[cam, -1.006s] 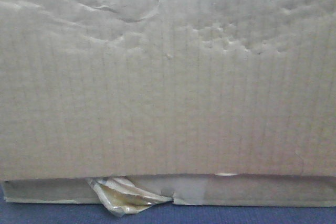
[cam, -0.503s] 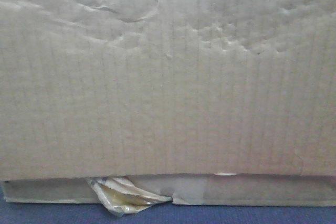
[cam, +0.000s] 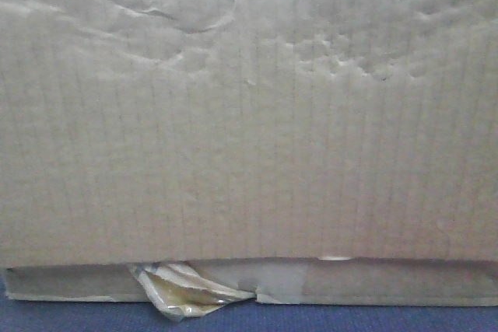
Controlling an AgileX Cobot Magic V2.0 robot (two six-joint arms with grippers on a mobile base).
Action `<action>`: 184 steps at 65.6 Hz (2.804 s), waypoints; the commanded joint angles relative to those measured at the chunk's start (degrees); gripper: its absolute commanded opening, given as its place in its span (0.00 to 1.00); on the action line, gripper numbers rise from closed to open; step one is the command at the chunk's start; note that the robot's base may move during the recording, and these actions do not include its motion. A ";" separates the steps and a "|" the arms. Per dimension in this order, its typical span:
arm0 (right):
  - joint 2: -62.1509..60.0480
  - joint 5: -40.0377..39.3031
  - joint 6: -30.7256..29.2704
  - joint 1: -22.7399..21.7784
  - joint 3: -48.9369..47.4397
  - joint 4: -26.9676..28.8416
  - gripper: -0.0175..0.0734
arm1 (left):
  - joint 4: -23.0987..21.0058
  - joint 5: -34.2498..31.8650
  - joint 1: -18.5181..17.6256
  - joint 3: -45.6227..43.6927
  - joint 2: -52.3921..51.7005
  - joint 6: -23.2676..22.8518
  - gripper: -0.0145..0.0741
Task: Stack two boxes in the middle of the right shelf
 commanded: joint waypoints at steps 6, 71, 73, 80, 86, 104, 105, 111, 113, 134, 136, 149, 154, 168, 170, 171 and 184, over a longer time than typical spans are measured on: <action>-0.21 -0.36 0.13 -0.03 0.07 -0.38 0.47 | 0.13 -0.15 -0.09 0.14 -0.31 0.03 0.56; -8.43 -7.88 5.16 -0.03 -1.78 -16.84 0.03 | 15.01 -2.16 -3.40 -0.89 -9.43 -12.52 0.04; -9.12 -9.14 5.28 -0.03 -1.78 -17.97 0.03 | 15.98 -3.12 -3.40 -1.33 -9.95 -12.56 0.04; -10.88 -13.75 5.75 -0.03 -1.78 -20.07 0.03 | 19.18 -5.54 -3.40 -4.30 -10.71 -12.56 0.04; -11.63 -17.69 5.75 -0.03 -2.47 -20.58 0.03 | 21.37 -7.55 -3.40 -7.39 -10.82 -12.56 0.04; -11.53 -22.64 5.75 -0.03 -9.70 -23.34 0.03 | 28.07 -11.34 -3.40 -15.68 -10.02 -12.00 0.04; -11.53 -22.69 5.75 -0.03 -10.21 -23.34 0.03 | 28.44 -11.82 -3.40 -15.91 -10.02 -12.00 0.04; -11.53 -24.34 5.75 -0.03 -11.69 -23.34 0.03 | 28.92 -14.16 -3.40 -16.70 -10.02 -12.00 0.04; -11.53 -25.05 5.75 -0.03 -11.83 -23.46 0.03 | 28.92 -15.07 -3.40 -16.85 -10.02 -12.00 0.04; -11.53 -32.43 5.75 -0.03 -11.92 -24.08 0.03 | 34.48 -20.64 -3.40 -17.64 -10.02 -11.90 0.04; -11.53 -32.84 5.75 -0.03 -11.92 -24.21 0.03 | 35.10 -20.95 -3.40 -17.64 -10.02 -11.90 0.04; -11.53 -34.02 5.75 -0.03 -11.92 -24.33 0.03 | 37.12 -21.76 -3.40 -17.64 -10.02 -11.90 0.04; -11.53 -34.02 5.75 -0.03 -11.92 -24.33 0.03 | 35.95 -21.48 -3.40 -17.64 -10.02 -11.90 0.04; -11.53 -34.02 5.75 -0.03 -11.92 -24.33 0.03 | 34.41 -21.11 -3.40 -17.64 -10.02 -11.90 0.04; -11.53 -34.06 5.75 -0.03 -11.92 -24.33 0.03 | 34.04 -20.88 -3.40 -17.64 -10.02 -11.90 0.04; -11.53 -34.19 5.75 -0.03 -11.92 -24.33 0.03 | 33.90 -20.87 -3.40 -17.64 -10.02 -11.90 0.04; -11.42 -32.73 10.18 -0.03 -11.92 -24.43 0.03 | 32.46 -19.79 -3.40 -17.64 -10.02 -11.90 0.04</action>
